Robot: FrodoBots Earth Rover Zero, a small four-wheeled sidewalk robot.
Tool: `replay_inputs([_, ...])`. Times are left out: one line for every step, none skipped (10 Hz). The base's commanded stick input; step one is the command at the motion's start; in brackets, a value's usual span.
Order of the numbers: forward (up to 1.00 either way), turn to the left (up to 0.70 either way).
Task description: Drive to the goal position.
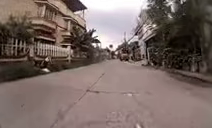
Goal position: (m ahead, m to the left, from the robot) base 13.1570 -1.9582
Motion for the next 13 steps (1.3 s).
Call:
replay_inputs([1.0, -0.37])
replay_inputs([1.0, -0.37])
replay_inputs([1.0, -0.24])
replay_inputs([1.0, 0.03])
replay_inputs([1.0, 0.03])
replay_inputs([1.0, 0.03])
replay_inputs([1.0, 0.03])
replay_inputs([1.0, 0.03])
replay_inputs([1.0, 0.03])
replay_inputs([1.0, 0.03])
replay_inputs([1.0, 0.03])
replay_inputs([1.0, -0.11])
replay_inputs([1.0, -0.37])
